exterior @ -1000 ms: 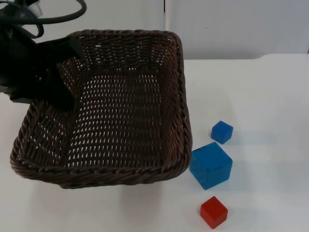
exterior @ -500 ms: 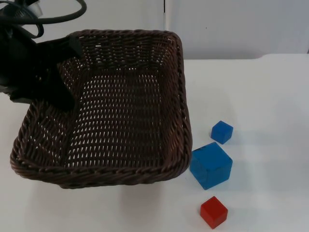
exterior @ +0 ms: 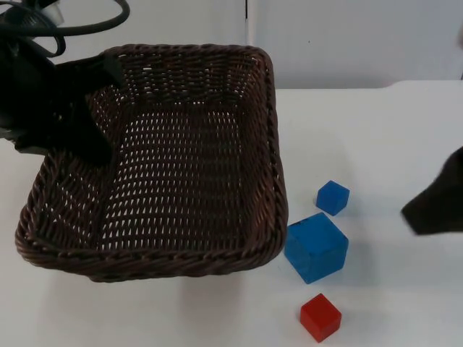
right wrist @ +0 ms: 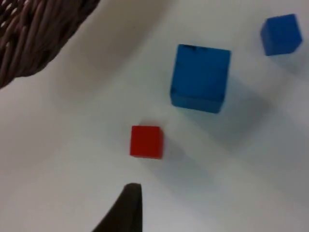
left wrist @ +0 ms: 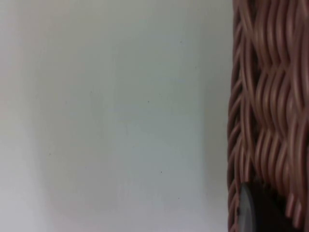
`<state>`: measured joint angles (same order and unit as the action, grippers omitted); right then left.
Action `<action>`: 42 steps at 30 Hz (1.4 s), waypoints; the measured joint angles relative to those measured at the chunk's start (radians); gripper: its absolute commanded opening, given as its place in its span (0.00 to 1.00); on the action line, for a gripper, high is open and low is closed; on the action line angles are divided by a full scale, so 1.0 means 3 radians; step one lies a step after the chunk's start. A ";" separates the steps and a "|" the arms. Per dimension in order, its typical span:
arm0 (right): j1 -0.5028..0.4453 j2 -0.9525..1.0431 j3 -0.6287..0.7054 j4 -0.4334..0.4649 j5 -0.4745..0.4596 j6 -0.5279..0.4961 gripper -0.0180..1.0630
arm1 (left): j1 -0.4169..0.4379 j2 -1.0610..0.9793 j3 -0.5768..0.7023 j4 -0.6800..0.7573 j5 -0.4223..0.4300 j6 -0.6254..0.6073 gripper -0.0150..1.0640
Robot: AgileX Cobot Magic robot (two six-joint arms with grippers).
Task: Pick up the basket with the left hand and place the largest block into the basket with the right hand.
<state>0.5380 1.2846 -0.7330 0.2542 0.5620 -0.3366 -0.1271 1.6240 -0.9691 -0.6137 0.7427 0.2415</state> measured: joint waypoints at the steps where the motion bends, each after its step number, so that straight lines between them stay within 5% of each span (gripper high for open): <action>1: 0.0083 0.0073 0.0000 -0.0037 -0.0075 0.0053 0.97 | 0.0000 0.0000 0.0000 0.0000 0.0000 0.0000 0.01; 12: 0.0399 0.0649 -0.0005 -0.0261 -0.0662 0.0248 0.97 | 0.0000 0.0000 0.0000 0.0000 0.0000 0.0000 0.01; 27: 0.0399 0.1262 0.0156 -0.0297 -0.1972 0.0398 0.97 | 0.0000 0.0000 0.0000 0.0000 0.0000 0.0000 0.01; 42: 0.0399 0.1786 0.0251 -0.0297 -0.2572 0.0478 0.97 | 0.0000 0.0000 0.0000 0.0000 0.0000 0.0000 0.01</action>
<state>0.6577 1.8205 -0.6576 0.1651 -0.2097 -0.1933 -0.1271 1.6240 -0.9691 -0.6137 0.7427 0.2415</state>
